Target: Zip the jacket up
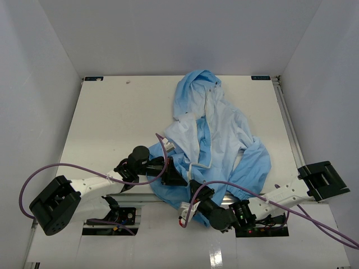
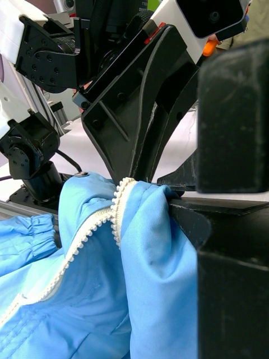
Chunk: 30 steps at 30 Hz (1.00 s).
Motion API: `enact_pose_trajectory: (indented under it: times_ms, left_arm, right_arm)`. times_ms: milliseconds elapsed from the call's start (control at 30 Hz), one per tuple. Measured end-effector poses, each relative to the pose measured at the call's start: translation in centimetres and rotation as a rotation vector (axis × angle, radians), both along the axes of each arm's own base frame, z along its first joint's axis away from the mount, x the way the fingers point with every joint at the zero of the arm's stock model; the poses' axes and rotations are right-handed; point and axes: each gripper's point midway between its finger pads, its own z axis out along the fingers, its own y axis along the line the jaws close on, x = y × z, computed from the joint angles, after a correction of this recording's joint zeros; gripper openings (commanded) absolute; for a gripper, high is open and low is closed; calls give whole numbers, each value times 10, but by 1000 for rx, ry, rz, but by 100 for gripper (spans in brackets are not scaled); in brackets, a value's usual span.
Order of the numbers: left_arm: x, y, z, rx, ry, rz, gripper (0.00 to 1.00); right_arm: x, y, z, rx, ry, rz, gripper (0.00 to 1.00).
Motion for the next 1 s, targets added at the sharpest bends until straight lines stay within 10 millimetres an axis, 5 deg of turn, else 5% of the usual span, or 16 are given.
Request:
enact_pose_trajectory:
  times_ms: [300, 1000]
  left_arm:
    - [0, 0, 0, -1, 0, -1, 0]
    - [8, -1, 2, -9, -24, 33, 0]
  right_arm:
    - [-2, 1, -3, 3, 19, 8, 8]
    - [14, 5, 5, 6, -19, -39, 8]
